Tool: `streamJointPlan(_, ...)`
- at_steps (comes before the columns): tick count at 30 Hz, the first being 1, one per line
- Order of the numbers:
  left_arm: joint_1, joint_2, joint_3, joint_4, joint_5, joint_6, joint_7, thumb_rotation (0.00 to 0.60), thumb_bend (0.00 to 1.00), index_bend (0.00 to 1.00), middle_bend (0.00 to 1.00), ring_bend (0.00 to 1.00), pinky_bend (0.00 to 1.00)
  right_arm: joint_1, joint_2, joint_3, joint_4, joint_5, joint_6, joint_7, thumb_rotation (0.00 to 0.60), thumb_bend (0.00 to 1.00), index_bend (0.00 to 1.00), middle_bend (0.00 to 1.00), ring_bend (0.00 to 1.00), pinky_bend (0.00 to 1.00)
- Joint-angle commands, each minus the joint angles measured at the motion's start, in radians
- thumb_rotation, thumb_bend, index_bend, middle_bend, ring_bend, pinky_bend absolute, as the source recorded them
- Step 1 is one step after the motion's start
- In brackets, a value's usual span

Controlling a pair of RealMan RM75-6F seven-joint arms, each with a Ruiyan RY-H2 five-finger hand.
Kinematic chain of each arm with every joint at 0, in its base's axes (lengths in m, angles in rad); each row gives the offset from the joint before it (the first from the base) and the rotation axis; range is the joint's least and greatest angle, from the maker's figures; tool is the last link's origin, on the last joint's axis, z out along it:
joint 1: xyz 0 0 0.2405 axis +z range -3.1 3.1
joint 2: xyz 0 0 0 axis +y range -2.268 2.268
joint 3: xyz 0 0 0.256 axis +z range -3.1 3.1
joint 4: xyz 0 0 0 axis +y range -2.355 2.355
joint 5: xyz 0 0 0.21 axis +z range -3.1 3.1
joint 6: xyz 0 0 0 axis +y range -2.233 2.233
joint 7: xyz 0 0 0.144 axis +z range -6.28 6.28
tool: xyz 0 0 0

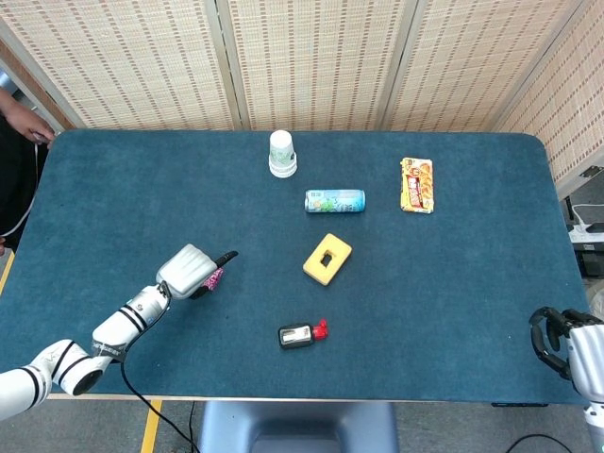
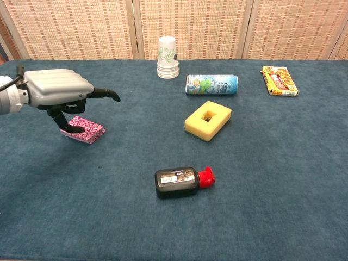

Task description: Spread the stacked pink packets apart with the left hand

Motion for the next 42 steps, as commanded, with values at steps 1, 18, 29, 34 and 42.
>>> streamJointPlan(1, -0.011, 0.000, -0.007, -0.006, -0.047, -0.032, 0.016, 0.600, 0.28, 0.13, 0.95, 0.98, 0.97, 0.001, 0.001, -0.003, 0.000, -0.004, -0.003, 0.000, 0.600, 0.55, 0.89, 0.82, 0.63, 0.70)
streamJointPlan(18, -0.029, 0.000, 0.002, 0.010, -0.185, -0.113, 0.046, 0.600, 0.27, 0.14, 0.95, 0.97, 0.96, 0.002, -0.005, -0.004, 0.005, -0.009, 0.003, 0.000, 0.600, 0.55, 0.89, 0.82, 0.63, 0.70)
streamJointPlan(29, -0.037, -0.042, -0.003, 0.039, -0.264, -0.133, 0.043, 0.600, 0.27, 0.20, 0.95, 0.96, 0.96, 0.000, -0.004, -0.005, 0.009, -0.012, 0.009, 0.007, 0.600, 0.55, 0.89, 0.82, 0.63, 0.70)
streamJointPlan(34, -0.041, -0.056, -0.003, 0.057, -0.295, -0.137, 0.049, 0.600, 0.28, 0.25, 0.95, 0.96, 0.96, 0.000, -0.002, -0.006, 0.008, -0.014, 0.009, 0.009, 0.600, 0.55, 0.89, 0.82, 0.63, 0.70)
streamJointPlan(42, -0.039, -0.062, -0.001, 0.060, -0.325, -0.125, 0.063, 0.600, 0.28, 0.32, 0.96, 0.96, 0.96, -0.001, -0.002, -0.008, 0.007, -0.014, 0.008, 0.007, 0.600, 0.55, 0.89, 0.82, 0.63, 0.70)
